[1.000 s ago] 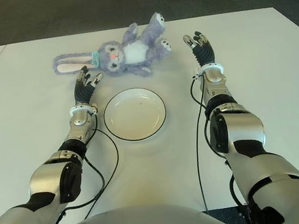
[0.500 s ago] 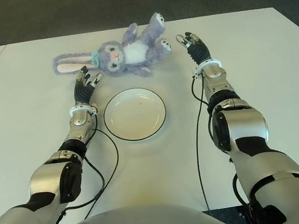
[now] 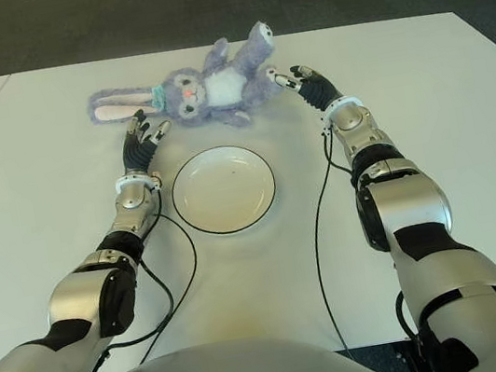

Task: Put the doll into the plate.

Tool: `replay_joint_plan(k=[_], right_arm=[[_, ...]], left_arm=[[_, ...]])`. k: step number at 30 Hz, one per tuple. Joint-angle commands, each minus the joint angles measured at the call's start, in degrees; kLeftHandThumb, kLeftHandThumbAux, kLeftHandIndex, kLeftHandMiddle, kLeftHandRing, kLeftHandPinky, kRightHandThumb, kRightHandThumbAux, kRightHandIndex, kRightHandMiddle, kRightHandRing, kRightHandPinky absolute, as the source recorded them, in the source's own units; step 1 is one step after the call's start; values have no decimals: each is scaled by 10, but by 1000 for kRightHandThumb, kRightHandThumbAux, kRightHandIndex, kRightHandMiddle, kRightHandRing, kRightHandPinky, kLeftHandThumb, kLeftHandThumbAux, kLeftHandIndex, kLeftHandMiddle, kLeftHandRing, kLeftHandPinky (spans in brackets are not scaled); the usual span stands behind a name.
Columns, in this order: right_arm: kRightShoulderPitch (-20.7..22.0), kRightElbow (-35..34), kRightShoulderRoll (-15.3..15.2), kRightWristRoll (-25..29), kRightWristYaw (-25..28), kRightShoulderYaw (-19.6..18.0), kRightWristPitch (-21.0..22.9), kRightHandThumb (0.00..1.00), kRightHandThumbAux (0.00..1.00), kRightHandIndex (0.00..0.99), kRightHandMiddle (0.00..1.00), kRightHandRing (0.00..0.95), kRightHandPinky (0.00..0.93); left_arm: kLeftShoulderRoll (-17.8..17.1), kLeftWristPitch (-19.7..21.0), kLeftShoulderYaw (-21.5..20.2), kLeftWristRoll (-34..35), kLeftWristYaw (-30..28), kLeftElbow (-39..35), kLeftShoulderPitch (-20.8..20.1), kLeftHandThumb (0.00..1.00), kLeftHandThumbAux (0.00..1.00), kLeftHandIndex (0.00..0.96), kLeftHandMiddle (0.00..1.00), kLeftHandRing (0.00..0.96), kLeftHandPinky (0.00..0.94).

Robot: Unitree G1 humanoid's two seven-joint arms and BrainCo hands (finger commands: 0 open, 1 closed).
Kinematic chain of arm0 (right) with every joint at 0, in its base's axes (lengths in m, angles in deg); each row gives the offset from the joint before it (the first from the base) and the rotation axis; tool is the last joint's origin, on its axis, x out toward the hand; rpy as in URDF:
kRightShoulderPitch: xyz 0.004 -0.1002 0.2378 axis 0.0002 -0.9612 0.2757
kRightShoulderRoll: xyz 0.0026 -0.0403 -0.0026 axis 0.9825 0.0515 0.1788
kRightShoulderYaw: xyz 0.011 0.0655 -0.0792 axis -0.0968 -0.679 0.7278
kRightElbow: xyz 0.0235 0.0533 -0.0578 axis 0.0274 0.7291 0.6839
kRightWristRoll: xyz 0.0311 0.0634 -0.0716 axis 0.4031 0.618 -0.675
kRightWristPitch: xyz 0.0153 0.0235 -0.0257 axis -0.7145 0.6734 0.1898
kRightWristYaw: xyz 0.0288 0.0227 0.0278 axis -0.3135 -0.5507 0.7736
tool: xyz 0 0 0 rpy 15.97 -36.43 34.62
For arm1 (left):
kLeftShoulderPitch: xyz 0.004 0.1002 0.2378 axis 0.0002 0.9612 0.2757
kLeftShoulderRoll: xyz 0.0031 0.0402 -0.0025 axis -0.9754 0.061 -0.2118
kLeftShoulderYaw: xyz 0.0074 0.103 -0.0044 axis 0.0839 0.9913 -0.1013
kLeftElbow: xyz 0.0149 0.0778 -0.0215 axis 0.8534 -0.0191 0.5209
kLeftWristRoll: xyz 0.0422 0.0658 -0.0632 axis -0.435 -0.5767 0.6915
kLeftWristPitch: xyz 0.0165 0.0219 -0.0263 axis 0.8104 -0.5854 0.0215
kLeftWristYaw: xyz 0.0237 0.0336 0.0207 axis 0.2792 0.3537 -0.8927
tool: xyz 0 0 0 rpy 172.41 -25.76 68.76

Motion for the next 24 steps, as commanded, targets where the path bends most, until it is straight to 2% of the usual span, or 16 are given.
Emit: replay_joint_plan(k=[1,16,24], right_arm=[[15,7,-6,-25,19,28,-2,108,265,0,0,0,0],[27,0,-2,-52,58,79,-2,95,228,0,0,0,0],[39,-4,-4,-60,58,97,1,84,223,0,0,0,0]], left_arm=[[35,77,-6,3,-16,81,118,0,578,56,59,46,45],[36,69,-2,-2,-15,80,123,0,600,55,58,48,58],[33,83,2,-6,-6,81,119,0,596,62,70,58,42]])
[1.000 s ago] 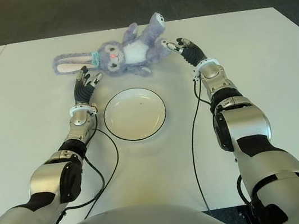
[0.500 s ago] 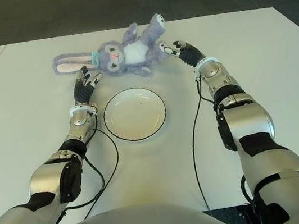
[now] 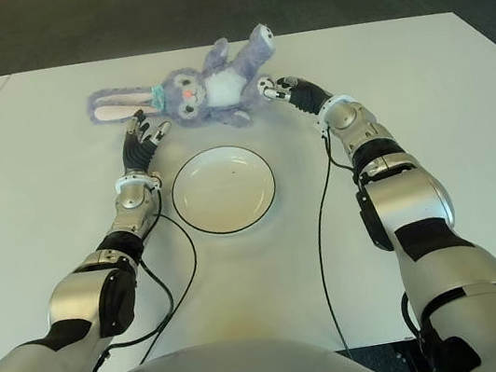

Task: Put the doll into the plate.

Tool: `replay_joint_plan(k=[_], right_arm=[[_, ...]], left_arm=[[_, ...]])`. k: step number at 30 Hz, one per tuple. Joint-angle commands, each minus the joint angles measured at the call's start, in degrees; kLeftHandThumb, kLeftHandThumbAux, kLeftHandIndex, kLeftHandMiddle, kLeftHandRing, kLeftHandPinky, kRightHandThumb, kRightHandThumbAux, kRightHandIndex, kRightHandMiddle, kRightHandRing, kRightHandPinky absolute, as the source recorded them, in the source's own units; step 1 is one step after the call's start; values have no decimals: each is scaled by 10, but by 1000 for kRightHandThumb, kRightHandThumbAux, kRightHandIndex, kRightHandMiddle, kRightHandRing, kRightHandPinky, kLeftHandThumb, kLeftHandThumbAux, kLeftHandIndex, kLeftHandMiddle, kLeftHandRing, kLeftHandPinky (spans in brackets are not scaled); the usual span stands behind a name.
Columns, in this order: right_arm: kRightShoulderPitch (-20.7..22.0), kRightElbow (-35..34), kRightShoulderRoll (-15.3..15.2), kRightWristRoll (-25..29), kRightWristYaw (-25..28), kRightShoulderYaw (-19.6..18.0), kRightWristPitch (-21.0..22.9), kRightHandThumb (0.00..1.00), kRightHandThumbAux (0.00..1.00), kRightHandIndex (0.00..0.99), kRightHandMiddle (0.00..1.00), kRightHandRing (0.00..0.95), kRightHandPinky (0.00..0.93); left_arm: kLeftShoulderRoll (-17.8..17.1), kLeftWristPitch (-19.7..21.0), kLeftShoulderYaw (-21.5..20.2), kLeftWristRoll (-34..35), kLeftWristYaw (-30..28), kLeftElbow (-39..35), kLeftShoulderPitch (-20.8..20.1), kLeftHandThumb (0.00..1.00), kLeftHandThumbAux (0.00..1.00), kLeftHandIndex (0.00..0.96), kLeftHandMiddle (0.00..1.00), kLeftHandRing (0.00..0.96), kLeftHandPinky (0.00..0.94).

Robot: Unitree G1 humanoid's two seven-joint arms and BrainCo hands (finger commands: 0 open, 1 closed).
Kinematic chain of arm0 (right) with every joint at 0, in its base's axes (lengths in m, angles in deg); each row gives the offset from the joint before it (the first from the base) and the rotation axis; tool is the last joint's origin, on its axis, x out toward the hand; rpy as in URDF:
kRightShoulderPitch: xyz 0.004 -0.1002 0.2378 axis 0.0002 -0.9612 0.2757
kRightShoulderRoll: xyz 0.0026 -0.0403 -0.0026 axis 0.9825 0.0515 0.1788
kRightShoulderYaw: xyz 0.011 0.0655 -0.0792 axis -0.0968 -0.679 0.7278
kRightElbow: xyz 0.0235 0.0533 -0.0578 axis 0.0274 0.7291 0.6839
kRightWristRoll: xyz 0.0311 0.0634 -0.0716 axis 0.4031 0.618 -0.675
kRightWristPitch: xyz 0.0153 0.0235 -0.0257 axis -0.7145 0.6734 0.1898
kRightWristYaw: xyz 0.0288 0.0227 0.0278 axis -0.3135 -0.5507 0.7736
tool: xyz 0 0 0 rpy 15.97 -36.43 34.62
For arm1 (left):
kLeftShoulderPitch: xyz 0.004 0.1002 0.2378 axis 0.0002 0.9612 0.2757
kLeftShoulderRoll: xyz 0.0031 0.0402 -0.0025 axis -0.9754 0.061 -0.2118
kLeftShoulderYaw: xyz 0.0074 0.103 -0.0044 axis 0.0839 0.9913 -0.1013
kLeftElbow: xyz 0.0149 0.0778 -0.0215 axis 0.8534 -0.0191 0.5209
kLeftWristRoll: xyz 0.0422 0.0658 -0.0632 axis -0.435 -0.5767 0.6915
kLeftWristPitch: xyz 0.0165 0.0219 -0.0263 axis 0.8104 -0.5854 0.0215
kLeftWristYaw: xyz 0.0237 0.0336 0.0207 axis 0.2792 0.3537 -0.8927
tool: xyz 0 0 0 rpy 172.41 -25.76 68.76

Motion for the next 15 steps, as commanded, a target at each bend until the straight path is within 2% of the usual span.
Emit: replay_joint_plan(k=[1,15], right_arm=[[26,-2,3,-21,11,22,2,83,223,0,0,0,0],[53,-2,-21,-20,-9,24,-3,73,220,0,0,0,0]], left_arm=[[34,82,3,-7,-5,81,119,0,595,62,69,57,41],[34,84,-3,0,-15,81,118,0,561,59,60,44,50]])
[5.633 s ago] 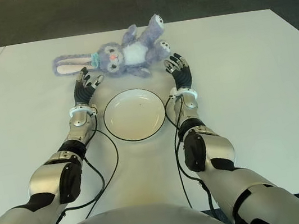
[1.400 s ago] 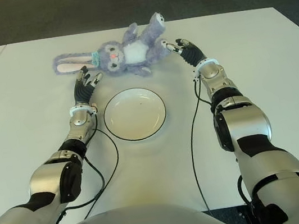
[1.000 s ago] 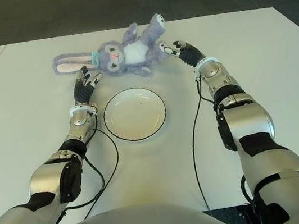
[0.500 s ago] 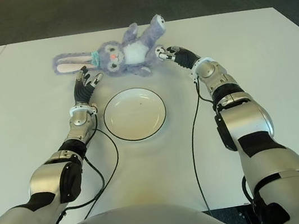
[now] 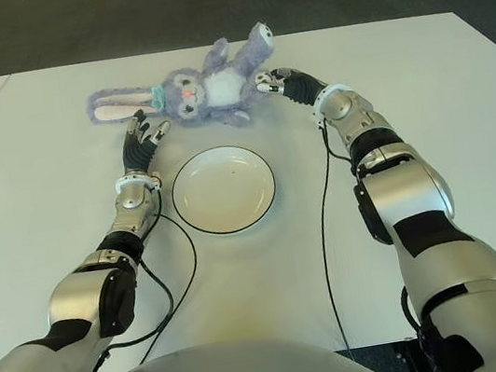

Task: Put the doll into the plate.

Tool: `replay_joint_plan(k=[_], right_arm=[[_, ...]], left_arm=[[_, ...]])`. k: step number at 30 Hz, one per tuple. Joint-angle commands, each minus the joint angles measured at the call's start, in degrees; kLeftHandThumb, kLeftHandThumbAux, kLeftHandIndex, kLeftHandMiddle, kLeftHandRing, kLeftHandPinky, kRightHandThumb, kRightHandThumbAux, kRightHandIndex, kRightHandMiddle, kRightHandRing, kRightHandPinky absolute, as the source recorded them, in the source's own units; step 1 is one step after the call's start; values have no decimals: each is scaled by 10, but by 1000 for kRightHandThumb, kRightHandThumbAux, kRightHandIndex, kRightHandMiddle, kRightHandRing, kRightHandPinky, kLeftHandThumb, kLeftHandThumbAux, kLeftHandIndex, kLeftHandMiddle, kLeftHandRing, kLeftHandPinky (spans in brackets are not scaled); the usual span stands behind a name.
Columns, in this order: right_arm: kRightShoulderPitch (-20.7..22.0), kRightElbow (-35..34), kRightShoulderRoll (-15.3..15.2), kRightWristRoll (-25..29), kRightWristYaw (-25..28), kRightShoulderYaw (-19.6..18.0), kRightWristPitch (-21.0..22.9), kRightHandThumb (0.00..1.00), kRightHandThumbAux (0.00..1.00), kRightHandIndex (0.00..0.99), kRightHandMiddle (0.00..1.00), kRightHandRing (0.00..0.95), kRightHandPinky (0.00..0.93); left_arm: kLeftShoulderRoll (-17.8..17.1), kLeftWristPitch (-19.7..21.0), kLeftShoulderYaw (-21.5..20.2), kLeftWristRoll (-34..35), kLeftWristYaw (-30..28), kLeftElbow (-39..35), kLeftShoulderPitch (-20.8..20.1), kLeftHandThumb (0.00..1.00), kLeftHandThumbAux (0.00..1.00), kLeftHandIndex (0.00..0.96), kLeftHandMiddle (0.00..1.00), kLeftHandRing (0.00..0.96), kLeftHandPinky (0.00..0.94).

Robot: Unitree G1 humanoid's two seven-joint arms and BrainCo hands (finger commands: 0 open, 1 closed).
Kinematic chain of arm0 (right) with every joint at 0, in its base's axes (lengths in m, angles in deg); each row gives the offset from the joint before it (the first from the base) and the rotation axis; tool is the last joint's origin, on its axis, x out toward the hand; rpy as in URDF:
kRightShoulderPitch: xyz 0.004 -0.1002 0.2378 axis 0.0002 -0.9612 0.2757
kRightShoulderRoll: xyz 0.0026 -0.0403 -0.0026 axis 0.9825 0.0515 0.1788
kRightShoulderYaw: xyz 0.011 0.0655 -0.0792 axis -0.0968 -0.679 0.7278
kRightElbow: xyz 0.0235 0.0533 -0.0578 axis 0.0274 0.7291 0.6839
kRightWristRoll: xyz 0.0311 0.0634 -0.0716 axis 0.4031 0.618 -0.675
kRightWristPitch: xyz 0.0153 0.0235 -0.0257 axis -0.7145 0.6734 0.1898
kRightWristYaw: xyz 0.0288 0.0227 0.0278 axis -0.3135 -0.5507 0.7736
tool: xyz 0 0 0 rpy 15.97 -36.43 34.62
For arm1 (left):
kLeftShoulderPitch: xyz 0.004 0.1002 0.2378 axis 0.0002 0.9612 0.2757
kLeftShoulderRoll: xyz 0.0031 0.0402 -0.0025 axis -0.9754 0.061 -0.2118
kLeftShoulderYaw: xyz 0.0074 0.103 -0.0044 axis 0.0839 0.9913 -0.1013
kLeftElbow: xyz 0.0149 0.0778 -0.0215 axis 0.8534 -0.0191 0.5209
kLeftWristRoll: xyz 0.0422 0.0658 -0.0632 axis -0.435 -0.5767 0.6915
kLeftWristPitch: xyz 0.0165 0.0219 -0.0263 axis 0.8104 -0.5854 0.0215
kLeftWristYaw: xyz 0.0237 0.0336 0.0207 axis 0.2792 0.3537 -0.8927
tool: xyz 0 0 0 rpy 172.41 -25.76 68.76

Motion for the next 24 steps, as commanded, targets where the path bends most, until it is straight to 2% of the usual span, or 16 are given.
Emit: replay_joint_plan(k=[1,7,10,17,19,21,24], right_arm=[[24,2,-19,-10,-10,3,-3,72,219,0,0,0,0],[39,-6,-37,-1,-5,-6,-12,75,235,0,0,0,0],[47,-28,-57,-3,-18,-7,-29,83,239,0,0,0,0],[34,-53,-64,-47,-133,21,-47,100,277,0,0,0,0],[20,-74,-70,-75,-215,33,-57,110,317,0,0,0,34],[11,-87,-74,-88,-262,36,-64,120,353,0,0,0,55],[7,-94,-75,-93,-289,37,-71,135,402,7,0,0,82]], left_arm=[[35,83,-1,-2,-10,81,119,0,566,60,65,49,51],[35,75,9,-12,-1,80,122,0,573,55,68,52,38],[35,78,10,-11,-2,80,120,0,575,51,63,50,42],[35,82,8,-7,-9,80,119,0,582,50,65,52,39],[35,78,5,-4,-15,80,119,0,577,46,61,47,27],[34,78,3,-2,-19,81,118,0,570,43,56,40,20],[33,77,2,-2,-20,81,118,0,560,42,46,31,21]])
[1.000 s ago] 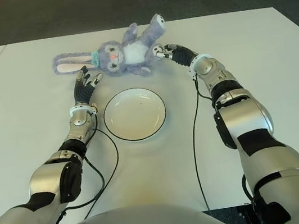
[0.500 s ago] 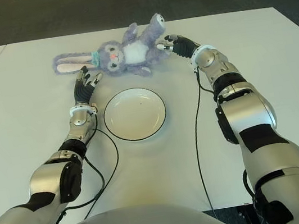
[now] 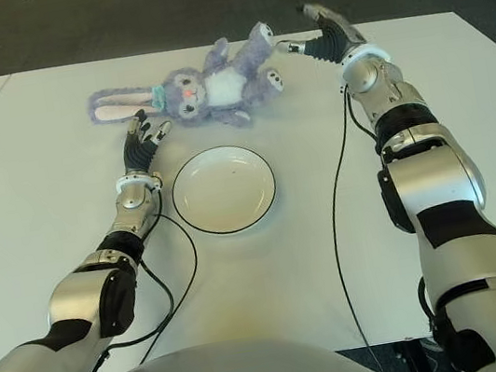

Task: Put the doll into the plate.

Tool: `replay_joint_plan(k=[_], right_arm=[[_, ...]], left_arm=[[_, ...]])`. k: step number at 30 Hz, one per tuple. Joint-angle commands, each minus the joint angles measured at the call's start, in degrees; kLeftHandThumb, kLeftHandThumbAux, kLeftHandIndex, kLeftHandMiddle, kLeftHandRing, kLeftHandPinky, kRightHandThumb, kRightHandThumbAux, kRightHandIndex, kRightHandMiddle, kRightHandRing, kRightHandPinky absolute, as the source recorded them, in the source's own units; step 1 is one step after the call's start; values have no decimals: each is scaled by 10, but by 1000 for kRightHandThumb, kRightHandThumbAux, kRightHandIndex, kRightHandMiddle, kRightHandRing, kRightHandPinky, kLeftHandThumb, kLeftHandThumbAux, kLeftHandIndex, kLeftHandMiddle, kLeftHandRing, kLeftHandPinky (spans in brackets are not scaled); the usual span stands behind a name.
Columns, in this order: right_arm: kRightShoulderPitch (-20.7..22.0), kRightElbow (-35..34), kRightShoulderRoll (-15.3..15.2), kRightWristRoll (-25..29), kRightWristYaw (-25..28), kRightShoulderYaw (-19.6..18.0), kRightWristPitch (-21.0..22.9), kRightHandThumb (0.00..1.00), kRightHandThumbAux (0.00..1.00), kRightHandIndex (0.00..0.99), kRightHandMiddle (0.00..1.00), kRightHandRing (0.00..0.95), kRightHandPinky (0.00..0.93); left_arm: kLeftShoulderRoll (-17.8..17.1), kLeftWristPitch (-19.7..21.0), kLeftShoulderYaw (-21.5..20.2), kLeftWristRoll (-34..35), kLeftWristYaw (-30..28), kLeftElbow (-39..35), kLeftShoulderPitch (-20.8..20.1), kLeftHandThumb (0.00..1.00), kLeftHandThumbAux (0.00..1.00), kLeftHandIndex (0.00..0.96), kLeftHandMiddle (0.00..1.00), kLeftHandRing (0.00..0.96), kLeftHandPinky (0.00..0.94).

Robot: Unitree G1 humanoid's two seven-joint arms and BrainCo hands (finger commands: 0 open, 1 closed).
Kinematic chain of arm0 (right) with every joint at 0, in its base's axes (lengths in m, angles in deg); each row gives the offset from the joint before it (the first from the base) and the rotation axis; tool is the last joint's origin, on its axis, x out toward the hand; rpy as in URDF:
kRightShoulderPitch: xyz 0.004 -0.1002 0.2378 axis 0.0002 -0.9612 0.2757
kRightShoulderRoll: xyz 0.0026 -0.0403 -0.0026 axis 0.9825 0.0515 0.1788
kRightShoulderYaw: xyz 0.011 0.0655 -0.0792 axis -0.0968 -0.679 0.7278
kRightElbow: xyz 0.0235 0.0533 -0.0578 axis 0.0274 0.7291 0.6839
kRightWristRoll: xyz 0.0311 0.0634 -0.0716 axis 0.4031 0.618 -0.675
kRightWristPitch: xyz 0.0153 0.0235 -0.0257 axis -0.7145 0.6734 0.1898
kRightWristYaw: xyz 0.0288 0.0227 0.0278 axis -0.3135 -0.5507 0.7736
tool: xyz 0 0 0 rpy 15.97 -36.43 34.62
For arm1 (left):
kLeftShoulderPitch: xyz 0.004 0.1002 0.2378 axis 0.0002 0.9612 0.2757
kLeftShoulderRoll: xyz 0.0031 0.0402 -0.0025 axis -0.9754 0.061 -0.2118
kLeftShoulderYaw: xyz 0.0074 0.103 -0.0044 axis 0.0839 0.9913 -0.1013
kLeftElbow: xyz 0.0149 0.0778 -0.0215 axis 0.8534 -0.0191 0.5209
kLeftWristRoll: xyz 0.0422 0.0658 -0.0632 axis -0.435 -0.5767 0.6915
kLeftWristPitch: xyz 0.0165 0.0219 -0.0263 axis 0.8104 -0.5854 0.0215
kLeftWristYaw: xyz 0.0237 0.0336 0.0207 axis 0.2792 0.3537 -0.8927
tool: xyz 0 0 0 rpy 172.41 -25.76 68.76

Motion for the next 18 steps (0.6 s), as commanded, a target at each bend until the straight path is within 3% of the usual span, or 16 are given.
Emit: replay_joint_plan(k=[1,9,18], right_arm=[[-18,-27,-4,-36,-97,18,-30,136,404,8,0,0,84],[-37,-53,0,-36,-154,12,-49,205,489,72,79,106,178],[-66,-88,23,-23,-139,13,-39,244,500,95,108,140,209]], left_arm=[[33,76,-3,-1,-20,81,119,0,560,42,45,31,21],[30,74,-9,2,-19,81,122,0,569,55,56,41,45],[33,71,6,-12,0,79,118,0,591,62,68,55,57]])
